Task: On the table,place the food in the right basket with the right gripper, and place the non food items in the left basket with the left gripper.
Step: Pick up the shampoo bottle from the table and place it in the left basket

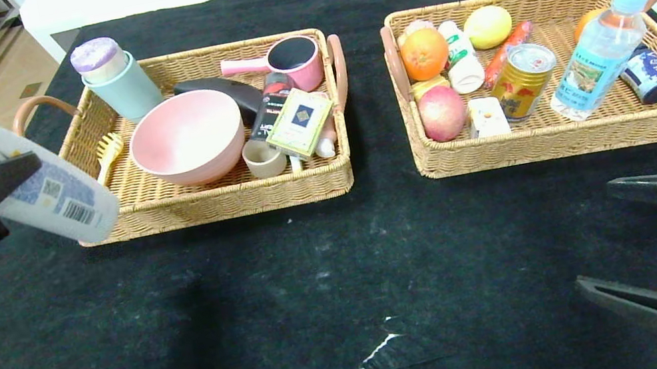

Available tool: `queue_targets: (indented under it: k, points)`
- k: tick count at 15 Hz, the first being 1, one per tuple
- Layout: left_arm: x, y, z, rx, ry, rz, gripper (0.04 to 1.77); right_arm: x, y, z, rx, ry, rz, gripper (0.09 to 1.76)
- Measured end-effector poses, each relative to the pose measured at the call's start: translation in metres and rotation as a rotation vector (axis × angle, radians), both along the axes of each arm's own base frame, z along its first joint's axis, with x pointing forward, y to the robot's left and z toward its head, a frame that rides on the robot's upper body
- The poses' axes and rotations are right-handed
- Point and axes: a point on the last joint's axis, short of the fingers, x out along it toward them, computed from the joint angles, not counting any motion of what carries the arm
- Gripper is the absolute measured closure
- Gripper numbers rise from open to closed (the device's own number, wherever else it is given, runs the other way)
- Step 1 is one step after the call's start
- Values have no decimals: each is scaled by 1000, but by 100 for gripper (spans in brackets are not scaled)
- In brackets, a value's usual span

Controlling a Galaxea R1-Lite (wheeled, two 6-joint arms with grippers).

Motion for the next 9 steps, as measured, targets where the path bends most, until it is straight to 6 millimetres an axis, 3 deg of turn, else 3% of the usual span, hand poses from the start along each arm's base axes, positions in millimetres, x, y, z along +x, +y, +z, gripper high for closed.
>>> queue_targets:
  k: [4,9]
  points:
    - [41,-9,25,-10,-34,11,119,-2,-2,3,11,-11,-6,14]
    - [89,-19,38,-12,-49,23,119,-3,-3,5,16,-21,-8,14]
